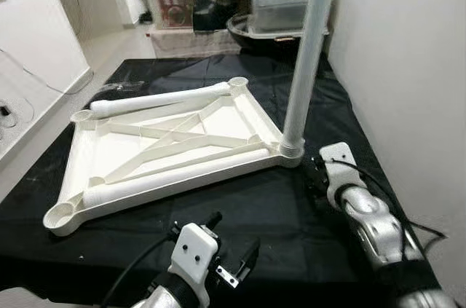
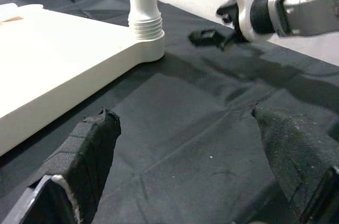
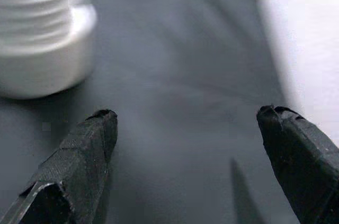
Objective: Building children table
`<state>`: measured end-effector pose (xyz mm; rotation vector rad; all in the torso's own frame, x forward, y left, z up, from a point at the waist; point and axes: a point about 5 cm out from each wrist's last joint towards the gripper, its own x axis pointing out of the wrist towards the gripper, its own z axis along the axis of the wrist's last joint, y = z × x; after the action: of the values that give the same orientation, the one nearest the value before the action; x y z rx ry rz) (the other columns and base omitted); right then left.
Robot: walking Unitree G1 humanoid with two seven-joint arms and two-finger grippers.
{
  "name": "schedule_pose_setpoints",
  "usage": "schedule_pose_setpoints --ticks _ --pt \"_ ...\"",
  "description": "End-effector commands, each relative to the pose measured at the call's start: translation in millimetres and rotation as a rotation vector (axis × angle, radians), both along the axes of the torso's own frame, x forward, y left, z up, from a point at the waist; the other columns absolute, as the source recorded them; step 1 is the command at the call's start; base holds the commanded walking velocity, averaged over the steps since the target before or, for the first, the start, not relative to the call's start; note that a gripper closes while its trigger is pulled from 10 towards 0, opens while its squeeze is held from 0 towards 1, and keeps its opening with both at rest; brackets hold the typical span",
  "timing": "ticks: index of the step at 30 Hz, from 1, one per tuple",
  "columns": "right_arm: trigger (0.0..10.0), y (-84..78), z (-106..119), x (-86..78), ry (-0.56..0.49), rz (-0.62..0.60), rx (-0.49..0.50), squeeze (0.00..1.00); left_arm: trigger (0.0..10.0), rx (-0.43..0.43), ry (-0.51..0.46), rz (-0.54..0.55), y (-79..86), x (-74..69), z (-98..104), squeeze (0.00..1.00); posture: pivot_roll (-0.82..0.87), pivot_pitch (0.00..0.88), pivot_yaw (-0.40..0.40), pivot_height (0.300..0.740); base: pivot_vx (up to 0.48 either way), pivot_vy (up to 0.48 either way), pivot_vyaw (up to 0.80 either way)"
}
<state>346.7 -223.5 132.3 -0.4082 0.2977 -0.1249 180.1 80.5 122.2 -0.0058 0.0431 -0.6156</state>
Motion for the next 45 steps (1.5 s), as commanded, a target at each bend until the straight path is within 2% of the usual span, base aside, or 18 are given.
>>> schedule_pose_setpoints --ticks 1,3,10,11,17,22,26,31,33,39,43,45 --pt "10.0 -1.4 -3 2.5 -0.006 -0.024 -0.007 0.00 10.0 0.015 0.004 0.000 0.3 -2.5 0 0.00 0.07 0.064 0.033 0.740 0.000 0.000 0.00" --pt "10.0 -7.8 3 8.9 -0.039 -0.056 -0.019 0.00 10.0 0.015 0.001 0.005 1.5 -6.5 3 0.00 0.08 0.071 0.031 0.740 0.000 0.000 0.00" --pt "10.0 -10.2 13 18.2 -0.102 -0.068 -0.033 0.00 10.0 0.014 0.001 0.003 0.8 -11.6 6 0.00 0.09 0.092 0.042 0.740 0.000 0.000 0.00" --pt "10.0 -6.9 19 25.1 -0.153 -0.046 -0.080 0.00 10.0 -0.005 -0.004 -0.001 -1.6 -14.5 13 0.00 0.10 0.126 0.056 0.740 0.000 0.000 0.00" --pt "10.0 -5.5 20 29.3 -0.179 -0.042 -0.080 0.00 10.0 -0.018 -0.013 -0.003 -2.4 -16.8 20 0.00 0.12 0.149 0.060 0.740 0.000 0.000 0.00" --pt "10.0 -9.9 25 35.9 -0.226 -0.068 -0.087 0.00 10.0 -0.029 -0.022 -0.004 -2.5 -29.4 36 0.00 0.16 0.237 0.090 0.740 0.000 0.000 0.00" --pt "10.0 -11.2 27 36.7 -0.236 -0.073 -0.091 0.00 10.0 -0.031 -0.022 -0.004 -2.6 -31.8 39 0.00 0.16 0.237 0.090 0.740 0.000 0.000 0.00" --pt "10.0 -15.4 37 39.8 -0.273 -0.081 -0.089 0.00 10.0 -0.046 -0.029 -0.012 -5.4 -36.8 49 0.00 0.16 0.304 0.106 0.740 0.000 0.000 0.00" --pt "10.0 -15.4 37 39.8 -0.273 -0.081 -0.089 0.00 10.0 -0.046 -0.029 -0.012 -5.4 -36.8 49 0.00 0.16 0.304 0.106 0.740 0.000 0.000 0.00" --pt "10.0 -4.9 46 47.4 -0.315 -0.019 -0.042 0.00 10.0 -0.049 -0.056 -0.012 -6.5 -35.5 63 0.00 0.19 0.347 0.110 0.740 0.000 0.000 0.00" --pt "10.0 -2.2 46 48.2 -0.323 -0.008 -0.030 0.00 10.0 -0.045 -0.055 -0.009 -6.0 -35.6 64 0.00 0.19 0.347 0.110 0.740 0.000 0.000 0.00" --pt "10.0 4.4 45 49.4 -0.327 0.025 -0.004 0.00 10.0 -0.041 -0.052 -0.002 -5.6 -36.5 66 0.00 0.20 0.353 0.117 0.740 0.000 0.000 0.00"
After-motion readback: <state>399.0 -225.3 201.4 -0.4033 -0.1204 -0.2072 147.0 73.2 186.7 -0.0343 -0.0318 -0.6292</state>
